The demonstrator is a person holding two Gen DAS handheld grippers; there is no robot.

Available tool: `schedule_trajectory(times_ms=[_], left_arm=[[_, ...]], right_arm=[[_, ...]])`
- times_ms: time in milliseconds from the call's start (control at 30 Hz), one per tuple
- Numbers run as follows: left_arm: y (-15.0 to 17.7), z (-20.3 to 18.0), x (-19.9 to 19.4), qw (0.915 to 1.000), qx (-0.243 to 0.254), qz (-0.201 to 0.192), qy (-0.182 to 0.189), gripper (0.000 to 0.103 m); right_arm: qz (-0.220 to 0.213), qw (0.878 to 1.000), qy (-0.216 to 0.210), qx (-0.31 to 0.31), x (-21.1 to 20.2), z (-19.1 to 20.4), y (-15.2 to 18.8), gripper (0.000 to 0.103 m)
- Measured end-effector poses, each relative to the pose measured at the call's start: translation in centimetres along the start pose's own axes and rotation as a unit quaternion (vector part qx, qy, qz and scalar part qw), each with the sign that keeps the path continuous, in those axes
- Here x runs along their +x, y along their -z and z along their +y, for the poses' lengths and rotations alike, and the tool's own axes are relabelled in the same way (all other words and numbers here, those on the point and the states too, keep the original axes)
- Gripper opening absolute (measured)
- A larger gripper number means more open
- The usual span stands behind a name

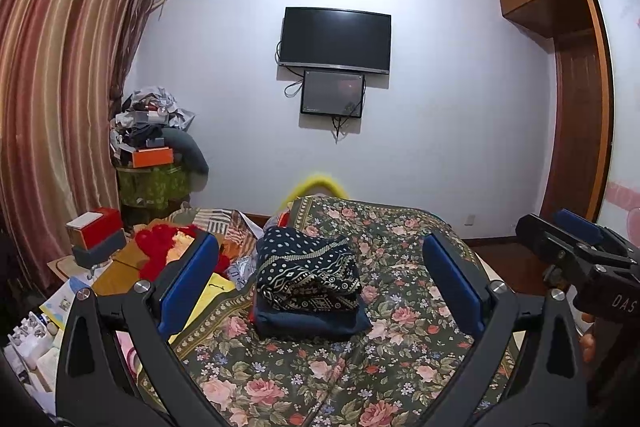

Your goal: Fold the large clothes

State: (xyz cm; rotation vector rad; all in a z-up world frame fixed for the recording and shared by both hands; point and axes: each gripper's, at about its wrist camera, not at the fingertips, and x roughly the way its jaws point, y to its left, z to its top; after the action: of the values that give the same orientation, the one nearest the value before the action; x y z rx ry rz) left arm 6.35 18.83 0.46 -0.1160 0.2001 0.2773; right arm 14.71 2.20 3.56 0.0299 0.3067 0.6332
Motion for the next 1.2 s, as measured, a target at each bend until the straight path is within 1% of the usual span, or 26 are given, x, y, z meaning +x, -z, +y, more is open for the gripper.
schedule_trajectory(times_ms=[333, 600, 1200], left_arm=[[0.26, -0.18, 0.12, 1.0, -0.003, 0.005, 0.008, 0.102], [0.43, -0.38, 0.38, 0.9999, 0.005, 0.008, 0.013, 0.102], [0.37, -0.09, 0.65, 0.9995, -0.006, 0.015, 0.027, 0.102]], right_arm=[[0.004, 1.0, 0.006, 0.0, 0.01, 0.02, 0.05, 0.103], [0.005, 1.0, 0.008, 0.001, 0.2, 0.06, -0.04, 0.103], [0.005, 1.0, 0.011, 0.002, 0.43, -0.02, -0.08, 0.103]])
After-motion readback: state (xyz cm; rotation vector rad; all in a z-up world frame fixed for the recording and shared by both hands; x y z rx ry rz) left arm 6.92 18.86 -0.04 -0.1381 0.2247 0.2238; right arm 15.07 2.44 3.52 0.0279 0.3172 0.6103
